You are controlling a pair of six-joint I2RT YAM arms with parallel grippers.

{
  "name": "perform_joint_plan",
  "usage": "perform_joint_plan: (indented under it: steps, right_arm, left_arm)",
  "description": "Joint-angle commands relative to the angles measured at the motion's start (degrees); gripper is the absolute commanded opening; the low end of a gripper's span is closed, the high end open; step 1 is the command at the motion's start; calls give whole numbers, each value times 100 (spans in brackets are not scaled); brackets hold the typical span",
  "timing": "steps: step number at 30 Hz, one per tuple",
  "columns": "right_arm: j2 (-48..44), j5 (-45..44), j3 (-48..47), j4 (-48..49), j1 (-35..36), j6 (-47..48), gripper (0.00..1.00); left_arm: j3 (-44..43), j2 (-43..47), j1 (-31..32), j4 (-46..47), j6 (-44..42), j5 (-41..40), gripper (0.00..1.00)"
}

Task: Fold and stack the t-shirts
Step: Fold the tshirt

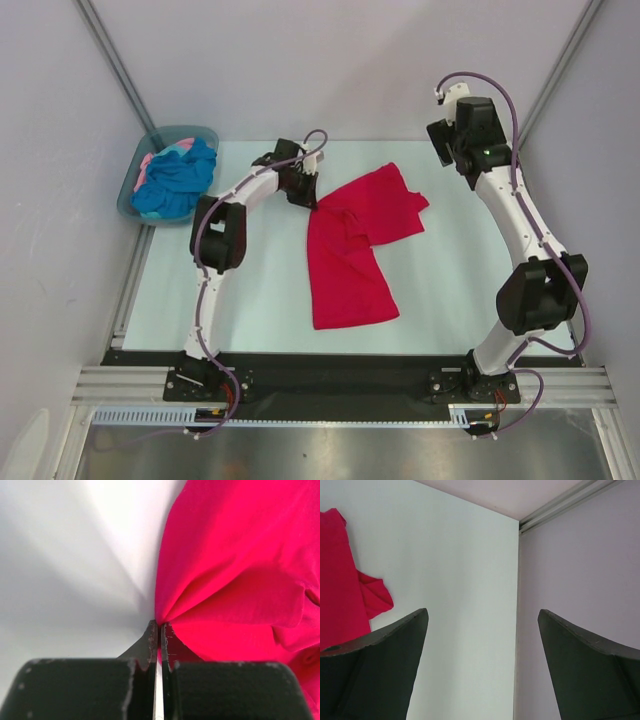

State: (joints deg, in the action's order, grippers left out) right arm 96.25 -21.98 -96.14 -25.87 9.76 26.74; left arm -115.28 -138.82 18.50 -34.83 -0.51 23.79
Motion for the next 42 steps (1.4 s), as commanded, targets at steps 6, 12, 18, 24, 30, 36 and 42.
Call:
perform_joint_plan:
  steps: [6, 12, 18, 24, 30, 36, 42]
  right_arm:
    - [140, 493, 191, -305, 237, 314, 100]
    - [437, 1571, 499, -989, 202, 674, 100]
    - [965, 2346, 622, -1465, -26, 991, 11]
    - [1335, 2663, 640, -1483, -176, 1114, 0]
    - [1511, 2866, 702, -1342, -10, 1237, 0]
    - [1844, 2839, 667, -1228, 404, 1255, 0]
    - [2223, 2760, 517, -1219, 518, 1132, 0]
  left_arm:
    - [138, 435, -154, -463, -335, 917, 56]
    - [165, 839, -110, -665, -852, 1057, 100]
    - [-319, 1410, -128, -1324, -1827, 224, 100]
    - [-784, 2042, -321, -1965, -2523, -515, 100]
    - [-1110, 2342, -549, -2265, -2892, -1025, 100]
    - [-1049, 2527, -593, -2274, -2954, -1254, 100]
    - [-1040, 2518, -593, -2230, -2796, -1245, 100]
